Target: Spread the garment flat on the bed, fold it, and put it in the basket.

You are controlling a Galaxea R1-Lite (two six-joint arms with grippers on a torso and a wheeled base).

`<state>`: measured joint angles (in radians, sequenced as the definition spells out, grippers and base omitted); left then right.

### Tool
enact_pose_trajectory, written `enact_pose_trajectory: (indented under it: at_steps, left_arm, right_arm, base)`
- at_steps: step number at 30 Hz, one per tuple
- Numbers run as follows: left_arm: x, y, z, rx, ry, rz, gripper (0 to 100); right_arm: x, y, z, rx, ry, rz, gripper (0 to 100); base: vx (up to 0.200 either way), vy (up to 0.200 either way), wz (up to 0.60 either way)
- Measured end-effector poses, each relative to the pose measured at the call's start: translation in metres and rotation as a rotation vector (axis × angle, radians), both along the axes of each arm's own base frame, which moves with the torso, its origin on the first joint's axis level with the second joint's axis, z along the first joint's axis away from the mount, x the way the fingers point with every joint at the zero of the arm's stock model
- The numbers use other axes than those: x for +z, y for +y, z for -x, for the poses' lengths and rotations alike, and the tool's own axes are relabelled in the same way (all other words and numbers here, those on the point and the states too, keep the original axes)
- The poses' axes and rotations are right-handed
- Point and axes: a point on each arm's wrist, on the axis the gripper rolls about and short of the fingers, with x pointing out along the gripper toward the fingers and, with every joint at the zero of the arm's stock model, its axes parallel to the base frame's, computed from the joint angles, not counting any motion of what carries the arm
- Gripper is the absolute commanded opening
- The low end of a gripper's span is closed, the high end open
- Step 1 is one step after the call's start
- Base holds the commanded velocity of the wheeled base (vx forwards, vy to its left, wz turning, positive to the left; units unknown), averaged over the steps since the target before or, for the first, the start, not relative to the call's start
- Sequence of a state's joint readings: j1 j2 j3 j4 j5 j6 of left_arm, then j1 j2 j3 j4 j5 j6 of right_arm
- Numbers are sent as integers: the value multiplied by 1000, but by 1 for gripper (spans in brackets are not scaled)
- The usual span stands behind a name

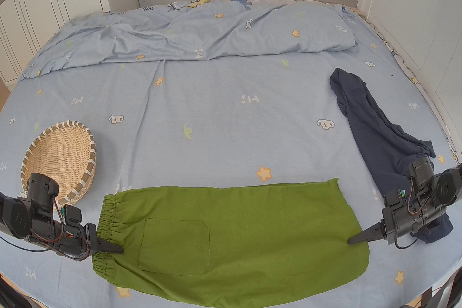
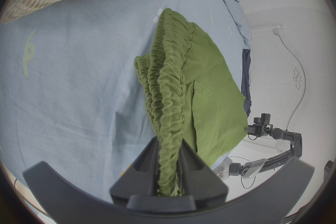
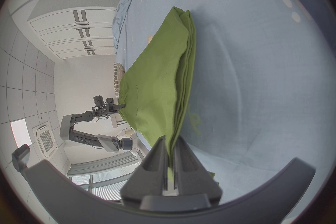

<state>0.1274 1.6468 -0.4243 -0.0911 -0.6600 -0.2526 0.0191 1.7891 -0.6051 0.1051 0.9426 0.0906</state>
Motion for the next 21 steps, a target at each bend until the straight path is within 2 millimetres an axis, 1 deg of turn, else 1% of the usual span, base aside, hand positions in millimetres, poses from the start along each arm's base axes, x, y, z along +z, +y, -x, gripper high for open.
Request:
enact_pose_trajectory:
  at_steps: [3,4,11,14,17,19,21]
  left_arm:
    - [-2,1,5,6,10,0,0]
    - [-3,1,5,6,10,-1,0]
    - [-3,3,7,20,10,-1,0]
    - [-1,5,8,30,5,-2,0]
    - [4,8,11,46,-22,-12,0]
    - [10,9,14,58,-48,-26,0]
    - [18,10,18,68,-76,-45,0]
  right_arm:
    - [-3,0,3,-1,-4,0,0]
    - [-4,-1,4,-2,-3,0,100]
    - [-9,-1,5,-4,1,-2,100]
    - [-7,-4,5,-19,-7,-2,100]
    - [-1,-11,4,-48,-37,-2,100]
    - [7,-14,3,-66,-69,-2,100]
    - [18,-17,2,-86,-112,-3,100]
  base:
    - [0,0,0]
    - [0,0,0]
    - [0,0,0]
    - [0,0,0]
    - [0,0,0]
    - [0,0,0]
    - [0,0,0]
